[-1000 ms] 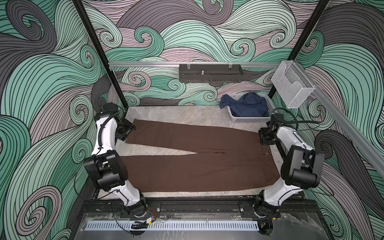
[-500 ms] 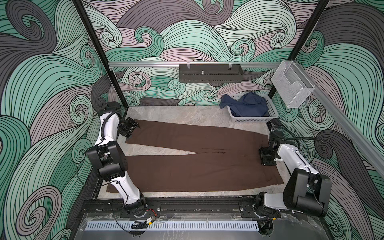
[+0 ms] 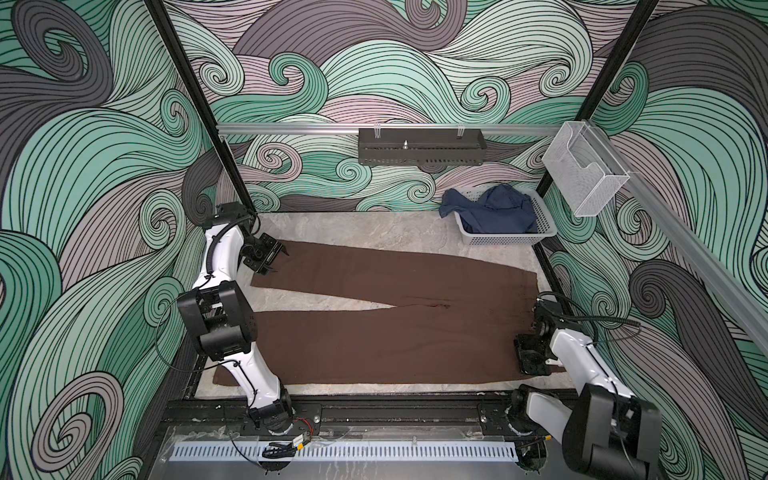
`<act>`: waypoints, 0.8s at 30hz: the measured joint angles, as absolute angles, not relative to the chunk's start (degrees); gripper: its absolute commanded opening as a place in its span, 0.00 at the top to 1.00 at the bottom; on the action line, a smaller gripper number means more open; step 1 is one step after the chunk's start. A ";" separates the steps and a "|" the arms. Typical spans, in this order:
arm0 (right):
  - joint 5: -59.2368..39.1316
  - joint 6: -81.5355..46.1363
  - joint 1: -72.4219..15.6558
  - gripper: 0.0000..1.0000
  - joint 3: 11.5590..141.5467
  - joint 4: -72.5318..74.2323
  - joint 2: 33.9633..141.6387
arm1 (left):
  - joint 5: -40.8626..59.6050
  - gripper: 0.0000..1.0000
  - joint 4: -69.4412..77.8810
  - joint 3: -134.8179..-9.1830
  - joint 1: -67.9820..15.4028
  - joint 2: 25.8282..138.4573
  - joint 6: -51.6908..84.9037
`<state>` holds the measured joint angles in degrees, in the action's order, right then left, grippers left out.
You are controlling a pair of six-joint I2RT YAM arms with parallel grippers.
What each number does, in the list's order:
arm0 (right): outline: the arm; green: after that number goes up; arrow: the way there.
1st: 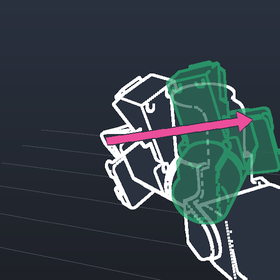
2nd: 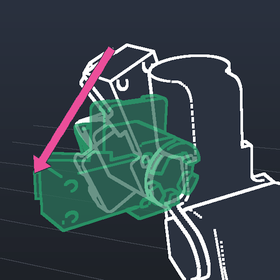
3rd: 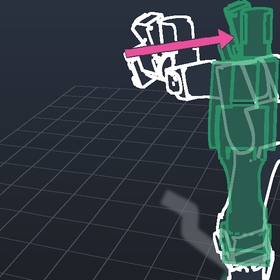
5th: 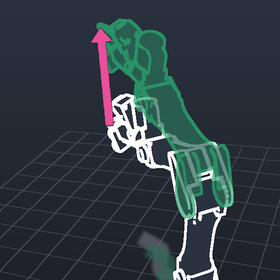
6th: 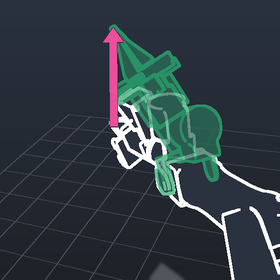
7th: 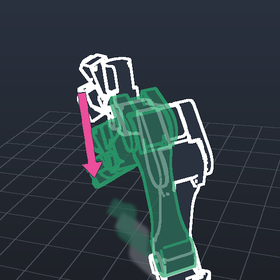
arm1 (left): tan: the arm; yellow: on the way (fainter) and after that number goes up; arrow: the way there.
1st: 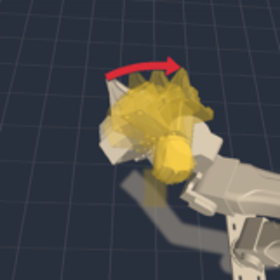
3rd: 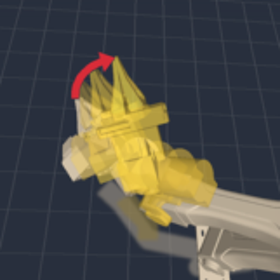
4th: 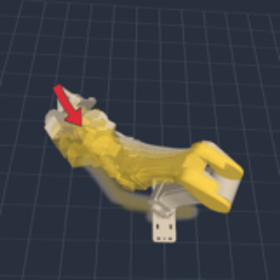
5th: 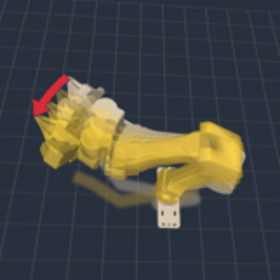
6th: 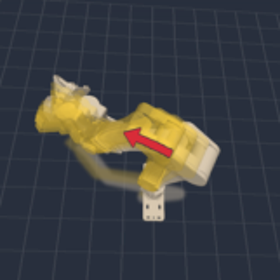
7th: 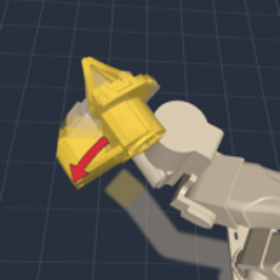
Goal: Fold and stack the trousers
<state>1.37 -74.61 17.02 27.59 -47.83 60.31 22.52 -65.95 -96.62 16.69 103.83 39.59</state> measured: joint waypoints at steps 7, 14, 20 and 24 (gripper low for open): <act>2.57 -75.79 18.02 0.48 30.70 -52.66 53.43 | 22.72 0.39 -65.82 -96.01 15.92 103.72 39.68; 2.50 -75.64 18.52 0.44 51.40 -52.71 70.30 | 20.25 0.38 -65.43 -95.94 15.64 103.26 40.47; 0.95 -78.30 17.54 0.44 61.58 -49.74 80.49 | 18.37 0.37 -65.06 -95.96 15.62 101.43 43.20; -1.06 -80.07 17.26 0.43 67.20 -49.04 87.15 | 17.74 0.37 -64.88 -96.79 15.42 100.25 45.08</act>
<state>-1.06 -80.07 17.26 67.20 -49.04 87.15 17.74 -64.88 -96.79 15.42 100.25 45.08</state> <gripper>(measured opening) 0.566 0.625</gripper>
